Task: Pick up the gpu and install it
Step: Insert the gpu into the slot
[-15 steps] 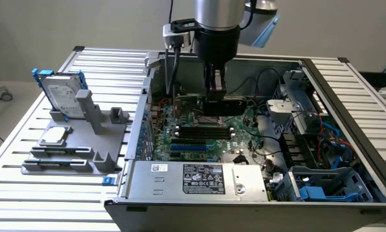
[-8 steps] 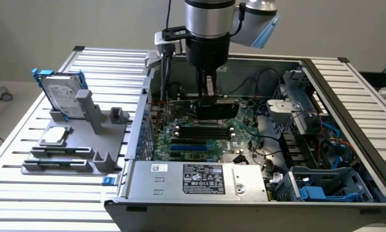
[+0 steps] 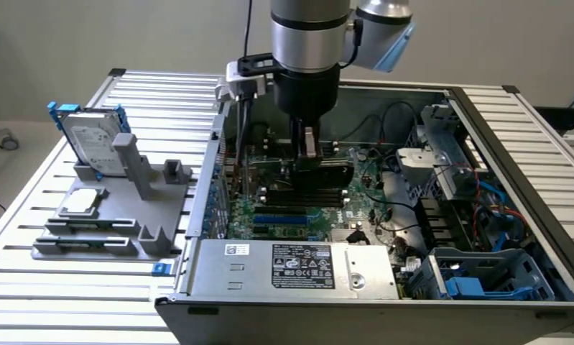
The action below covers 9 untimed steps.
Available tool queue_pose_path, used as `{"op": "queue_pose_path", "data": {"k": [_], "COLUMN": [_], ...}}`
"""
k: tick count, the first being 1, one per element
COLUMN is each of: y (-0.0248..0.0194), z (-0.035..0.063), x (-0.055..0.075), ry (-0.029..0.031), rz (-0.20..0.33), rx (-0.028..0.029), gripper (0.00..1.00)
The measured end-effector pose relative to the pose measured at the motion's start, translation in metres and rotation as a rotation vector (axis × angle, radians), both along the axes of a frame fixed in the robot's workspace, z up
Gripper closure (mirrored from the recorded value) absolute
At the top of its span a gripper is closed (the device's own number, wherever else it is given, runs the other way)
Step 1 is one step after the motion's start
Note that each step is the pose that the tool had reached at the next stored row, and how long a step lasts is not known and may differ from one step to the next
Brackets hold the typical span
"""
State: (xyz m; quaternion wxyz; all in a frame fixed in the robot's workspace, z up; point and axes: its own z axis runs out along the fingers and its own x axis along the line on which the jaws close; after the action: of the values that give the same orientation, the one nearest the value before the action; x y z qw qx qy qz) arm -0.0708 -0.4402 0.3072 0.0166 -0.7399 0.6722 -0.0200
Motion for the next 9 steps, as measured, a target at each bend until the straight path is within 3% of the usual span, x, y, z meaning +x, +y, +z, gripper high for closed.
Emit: {"op": "queue_pose_path", "data": {"k": [2,9], "y": [-0.0046,-0.0055], "z": [-0.0015,-0.0138], "x": [-0.001,-0.015], "ry": [0.0,-0.0002], "rz": [0.0,-0.009], "rx": [-0.002,-0.0077], "gripper": [0.73,0.73]}}
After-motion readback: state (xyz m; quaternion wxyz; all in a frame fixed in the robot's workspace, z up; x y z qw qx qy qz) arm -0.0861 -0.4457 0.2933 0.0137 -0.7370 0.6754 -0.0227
